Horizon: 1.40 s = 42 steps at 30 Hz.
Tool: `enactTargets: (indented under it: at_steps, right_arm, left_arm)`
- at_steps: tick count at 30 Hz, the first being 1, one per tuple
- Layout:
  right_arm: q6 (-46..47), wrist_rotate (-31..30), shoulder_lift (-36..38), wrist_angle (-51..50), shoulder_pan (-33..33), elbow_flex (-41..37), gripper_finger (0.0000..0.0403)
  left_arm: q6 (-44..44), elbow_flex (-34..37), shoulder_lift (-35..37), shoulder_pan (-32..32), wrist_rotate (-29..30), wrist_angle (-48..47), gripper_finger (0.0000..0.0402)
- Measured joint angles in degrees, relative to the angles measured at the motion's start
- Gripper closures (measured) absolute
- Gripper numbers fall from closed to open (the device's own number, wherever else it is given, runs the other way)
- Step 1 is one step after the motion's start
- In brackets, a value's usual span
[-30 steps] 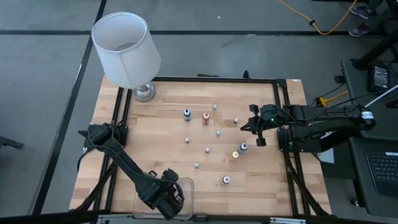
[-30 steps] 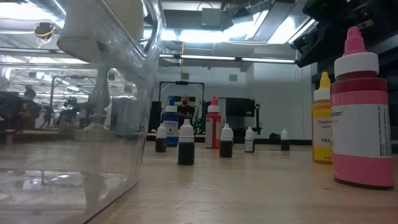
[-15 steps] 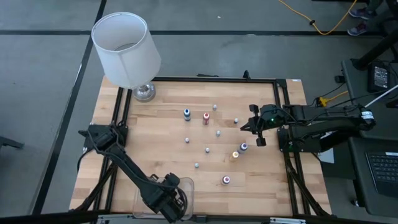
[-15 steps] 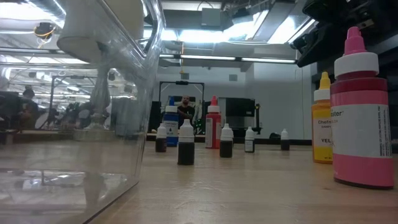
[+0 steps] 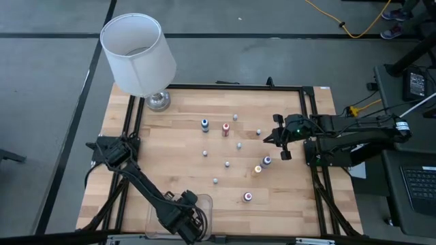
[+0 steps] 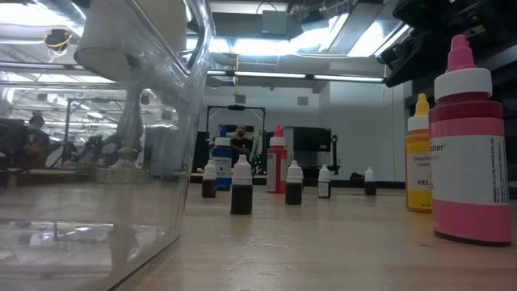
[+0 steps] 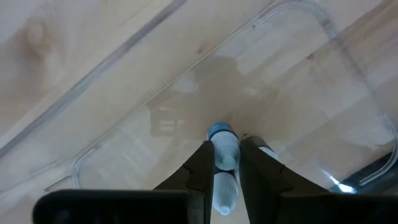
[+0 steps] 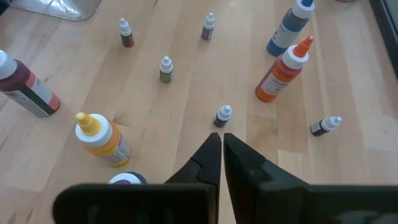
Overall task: Pick & Place food coloring
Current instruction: Put the bottom small blue food coloring bottle into the bin, then put the small violet food coloring bottle into the bin
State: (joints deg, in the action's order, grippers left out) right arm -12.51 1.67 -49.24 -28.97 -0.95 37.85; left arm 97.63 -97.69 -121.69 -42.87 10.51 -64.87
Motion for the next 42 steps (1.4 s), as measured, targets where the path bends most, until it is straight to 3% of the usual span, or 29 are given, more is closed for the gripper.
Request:
enactTargets:
  at_steps: [16, 26, 33, 37, 42]
  right_arm:
    - [0.0, 0.0, 0.0, 0.0, 0.0, 0.0, 0.0379]
    - [0.0, 0.0, 0.0, 0.0, 0.0, 0.0, 0.0379]
    - [0.0, 0.0, -0.1, 1.2, 0.0, 0.0, 0.0379]
    - [0.0, 0.0, 0.0, 2.9, 0.0, 0.0, 0.0379]
    - [0.0, 0.0, 0.0, 5.5, 0.0, 0.0, 0.0379]
  left_arm:
    - [1.4, 0.0, 0.9, 0.1, -0.5, -1.9, 0.0265]
    - [0.9, -0.1, 13.6, 2.2, 8.6, -6.0, 0.0256]
    - [-8.7, -0.1, 20.2, 8.5, 8.0, -8.2, 0.0260]
    - [-20.1, -0.1, 21.0, 13.8, 8.6, -9.1, 0.0265]
    - [-35.1, -0.1, 20.4, 20.9, 13.9, -9.3, 0.0270]
